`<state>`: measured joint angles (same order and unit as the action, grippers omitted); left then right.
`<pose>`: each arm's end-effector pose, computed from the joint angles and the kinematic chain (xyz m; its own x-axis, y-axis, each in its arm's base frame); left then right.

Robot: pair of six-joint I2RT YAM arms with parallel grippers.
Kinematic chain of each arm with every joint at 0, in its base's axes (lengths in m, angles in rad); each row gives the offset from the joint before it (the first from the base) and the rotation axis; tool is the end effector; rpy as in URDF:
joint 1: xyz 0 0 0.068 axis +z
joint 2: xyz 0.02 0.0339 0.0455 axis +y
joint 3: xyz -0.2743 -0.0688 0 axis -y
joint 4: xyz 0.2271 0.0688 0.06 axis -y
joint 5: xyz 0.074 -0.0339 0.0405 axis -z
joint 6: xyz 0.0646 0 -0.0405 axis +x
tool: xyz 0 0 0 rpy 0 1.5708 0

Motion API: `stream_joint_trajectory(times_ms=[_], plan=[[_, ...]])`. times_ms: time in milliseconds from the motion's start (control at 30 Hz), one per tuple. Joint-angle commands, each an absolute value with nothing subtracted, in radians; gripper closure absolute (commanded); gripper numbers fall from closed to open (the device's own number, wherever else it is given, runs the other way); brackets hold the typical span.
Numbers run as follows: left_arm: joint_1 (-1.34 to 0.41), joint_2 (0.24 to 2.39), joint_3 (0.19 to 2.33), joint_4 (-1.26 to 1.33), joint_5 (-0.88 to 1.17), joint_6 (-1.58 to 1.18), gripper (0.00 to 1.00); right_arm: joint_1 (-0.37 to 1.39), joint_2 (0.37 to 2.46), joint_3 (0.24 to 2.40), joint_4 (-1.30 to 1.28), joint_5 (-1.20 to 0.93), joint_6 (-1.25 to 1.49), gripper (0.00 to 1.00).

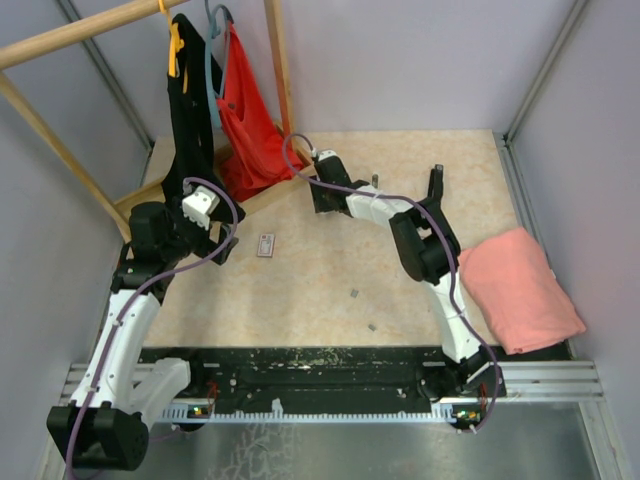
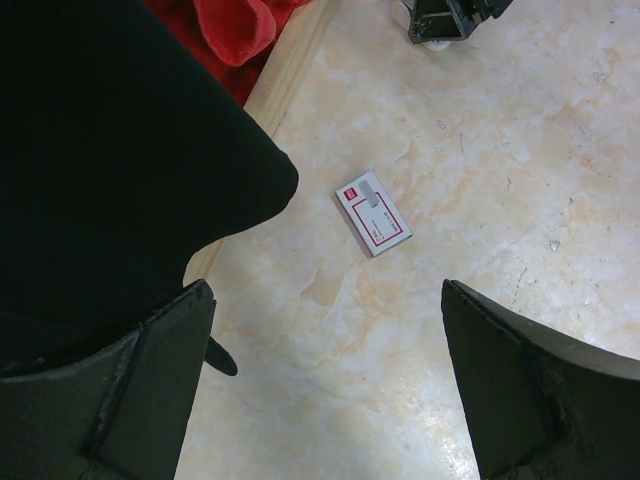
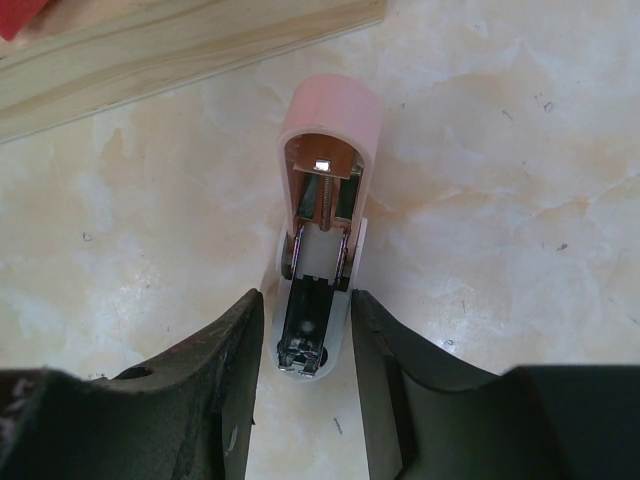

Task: Unload the staples from the stapler
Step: Place the stapler at the center of the board.

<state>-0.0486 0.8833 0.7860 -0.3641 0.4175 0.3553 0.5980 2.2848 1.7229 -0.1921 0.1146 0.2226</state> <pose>0.1954 -0.0357 0.3039 -0.2753 0.3318 -0.9023 0.5363 0.8319 0.1423 0.4376 0.2892 0.1560 -0.6601 -0.1843 -0.7282 -0.3534 0.9316 0.0846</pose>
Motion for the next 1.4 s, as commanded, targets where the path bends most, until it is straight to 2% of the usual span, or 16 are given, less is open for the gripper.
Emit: stream_joint_trajectory(times_ms=[0,400,600,833,967,1200,1367], plan=[[-0.039,0.883,0.776,-0.340,0.440,0.346,0.01,0.612,2.308,1.750,-0.211,0.096,0.242,0.59],[-0.033,0.879,0.776,-0.344,0.446,0.345,0.01,0.626,2.257,1.707,-0.207,0.103,0.250,0.56],[-0.031,0.876,0.775,-0.345,0.452,0.346,0.01,0.624,2.198,1.687,-0.202,0.119,0.190,0.45],[-0.030,0.877,0.775,-0.345,0.457,0.350,0.01,0.591,1.938,1.532,-0.131,-0.044,0.038,0.35],[-0.030,0.869,0.774,-0.347,0.461,0.354,0.01,0.582,1.766,1.357,-0.134,-0.122,-0.107,0.27],[-0.030,0.851,0.772,-0.354,0.480,0.365,0.01,0.488,1.464,1.066,-0.078,-0.082,-0.125,0.16],[-0.029,0.831,0.766,-0.351,0.484,0.373,0.01,0.312,1.385,1.019,-0.044,-0.002,-0.060,0.14]])
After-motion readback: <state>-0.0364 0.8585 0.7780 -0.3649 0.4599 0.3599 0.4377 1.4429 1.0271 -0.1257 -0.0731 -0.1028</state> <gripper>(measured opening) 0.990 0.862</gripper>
